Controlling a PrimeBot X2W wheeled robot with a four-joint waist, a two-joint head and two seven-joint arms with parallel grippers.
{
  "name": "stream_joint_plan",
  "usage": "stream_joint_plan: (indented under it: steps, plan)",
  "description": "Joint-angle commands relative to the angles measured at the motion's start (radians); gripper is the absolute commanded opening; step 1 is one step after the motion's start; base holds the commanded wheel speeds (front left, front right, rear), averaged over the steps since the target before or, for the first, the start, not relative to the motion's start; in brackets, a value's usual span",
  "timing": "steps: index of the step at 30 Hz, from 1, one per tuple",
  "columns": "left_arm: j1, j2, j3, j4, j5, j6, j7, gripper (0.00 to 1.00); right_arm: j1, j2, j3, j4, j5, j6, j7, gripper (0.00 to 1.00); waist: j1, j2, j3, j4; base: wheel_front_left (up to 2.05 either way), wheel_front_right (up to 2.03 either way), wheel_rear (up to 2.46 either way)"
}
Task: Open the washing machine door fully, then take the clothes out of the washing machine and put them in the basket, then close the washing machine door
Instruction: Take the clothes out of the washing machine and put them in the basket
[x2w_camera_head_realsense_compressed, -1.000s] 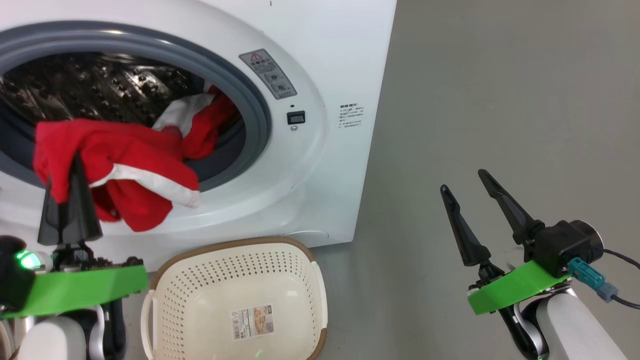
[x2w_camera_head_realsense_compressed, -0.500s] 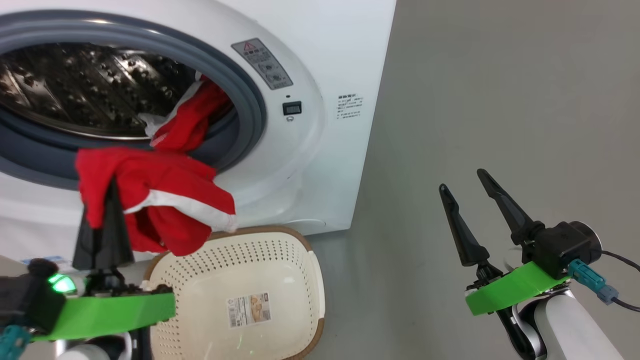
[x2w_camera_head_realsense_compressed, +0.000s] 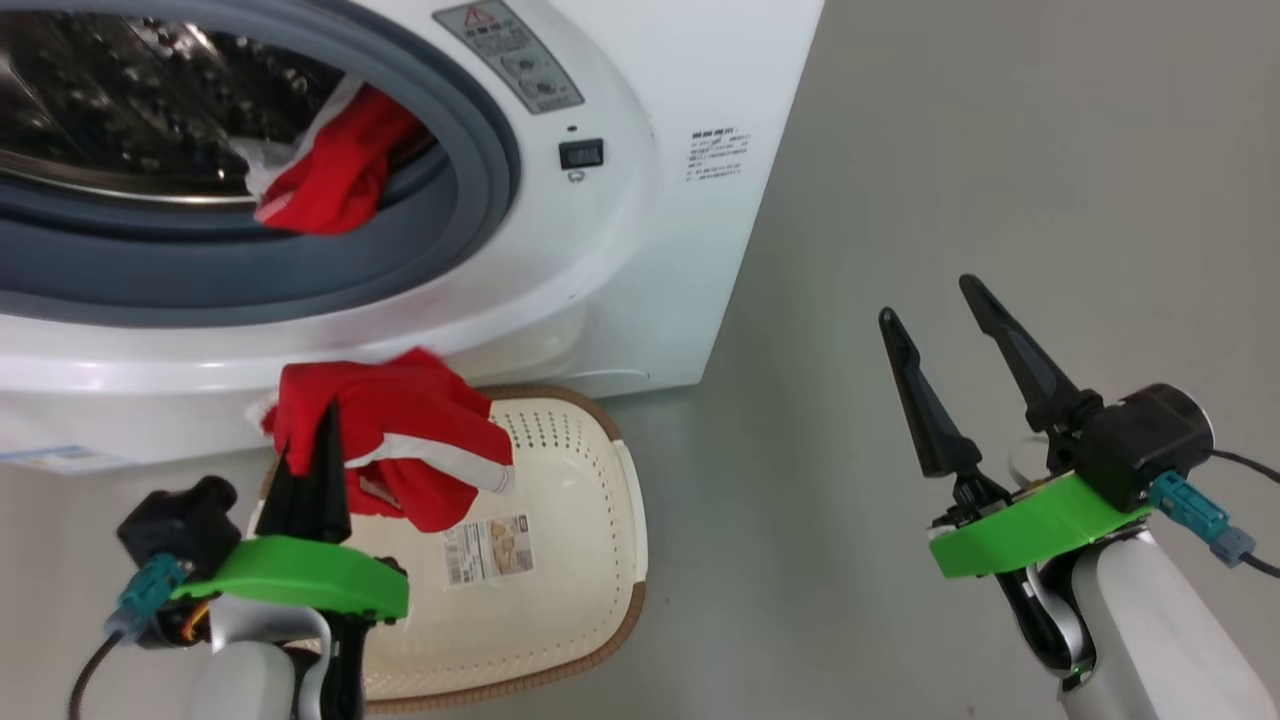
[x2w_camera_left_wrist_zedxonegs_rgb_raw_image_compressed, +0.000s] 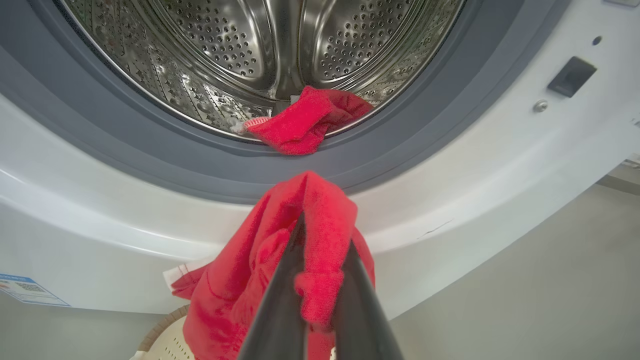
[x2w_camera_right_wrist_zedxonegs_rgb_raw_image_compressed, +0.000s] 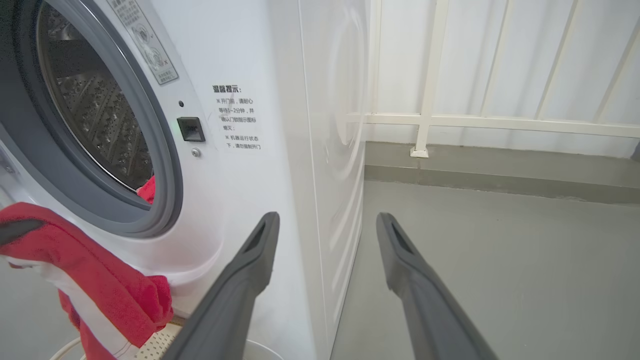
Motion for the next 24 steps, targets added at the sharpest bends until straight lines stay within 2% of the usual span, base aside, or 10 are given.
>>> stream_joint_plan:
  steps: [1, 8, 16, 20, 24]
  plan:
    - [-0.031, 0.012, 0.025, 0.012, -0.009, -0.01, -0.013, 0.0, -0.021, -0.006, 0.018, -0.029, -0.002, 0.005, -0.006, 1.0, 0.0, -0.0001, 0.043, 0.0, 0.0, 0.0, 0.0]
    - [-0.142, 0.012, 0.002, 0.287, -0.042, -0.037, -0.012, 0.0, -0.056, -0.005, 0.025, -0.033, -0.003, 0.005, -0.006, 1.0, 0.0, -0.0001, 0.113, -0.011, 0.0, 0.0, 0.0]
    - [-0.276, 0.014, -0.028, 0.589, -0.061, -0.064, 0.059, 0.0, -0.089, 0.001, 0.033, -0.036, -0.001, 0.005, -0.006, 1.0, 0.0, -0.0001, 0.181, -0.042, 0.0, 0.0, 0.0]
    - [-0.337, 0.016, -0.033, 0.711, -0.081, -0.085, 0.113, 0.0, -0.103, 0.005, 0.035, -0.039, 0.0, 0.005, -0.006, 1.0, 0.0, -0.0001, 0.21, -0.057, 0.0, 0.0, 0.0]
    - [-0.388, 0.025, -0.037, 0.809, -0.084, -0.086, 0.13, 0.0, -0.108, 0.01, 0.038, -0.041, -0.001, 0.005, -0.006, 1.0, 0.0, -0.0001, 0.235, -0.07, 0.0, 0.0, 0.0]
